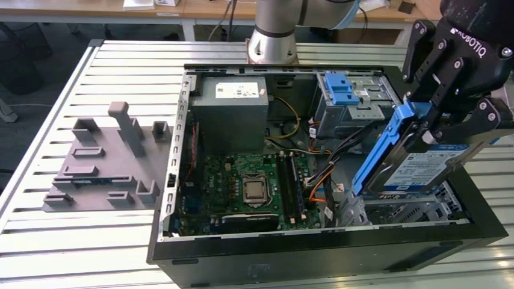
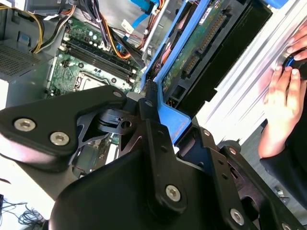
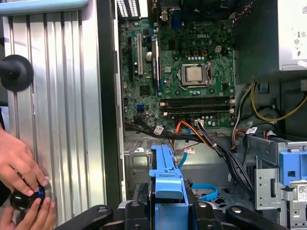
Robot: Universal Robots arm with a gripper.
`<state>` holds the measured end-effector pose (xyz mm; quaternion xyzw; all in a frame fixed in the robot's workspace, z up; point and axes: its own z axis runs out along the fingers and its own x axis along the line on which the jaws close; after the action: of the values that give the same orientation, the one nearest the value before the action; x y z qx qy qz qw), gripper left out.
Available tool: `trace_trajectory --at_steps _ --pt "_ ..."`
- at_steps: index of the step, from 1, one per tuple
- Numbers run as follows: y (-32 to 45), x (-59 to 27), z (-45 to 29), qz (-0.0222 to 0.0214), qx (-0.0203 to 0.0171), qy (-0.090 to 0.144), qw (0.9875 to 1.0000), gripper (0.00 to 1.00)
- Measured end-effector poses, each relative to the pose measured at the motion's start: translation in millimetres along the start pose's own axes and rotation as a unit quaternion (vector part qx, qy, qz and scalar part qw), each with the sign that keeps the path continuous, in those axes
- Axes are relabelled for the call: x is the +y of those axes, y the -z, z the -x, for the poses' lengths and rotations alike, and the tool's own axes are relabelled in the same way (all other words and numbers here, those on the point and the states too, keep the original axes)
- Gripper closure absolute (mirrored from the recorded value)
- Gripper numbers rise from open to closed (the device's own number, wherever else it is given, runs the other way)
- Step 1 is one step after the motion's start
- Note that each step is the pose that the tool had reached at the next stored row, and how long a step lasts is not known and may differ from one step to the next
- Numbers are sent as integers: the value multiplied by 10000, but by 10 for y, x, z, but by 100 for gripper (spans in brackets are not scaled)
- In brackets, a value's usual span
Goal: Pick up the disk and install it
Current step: 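Insert the disk into the insertion slot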
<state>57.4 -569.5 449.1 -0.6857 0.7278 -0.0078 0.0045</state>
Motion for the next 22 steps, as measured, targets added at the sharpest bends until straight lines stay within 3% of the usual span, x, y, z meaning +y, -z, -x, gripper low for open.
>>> trace_trajectory --at_steps 22 --pt "-41 -113 26 0 -1 1 10000 63"
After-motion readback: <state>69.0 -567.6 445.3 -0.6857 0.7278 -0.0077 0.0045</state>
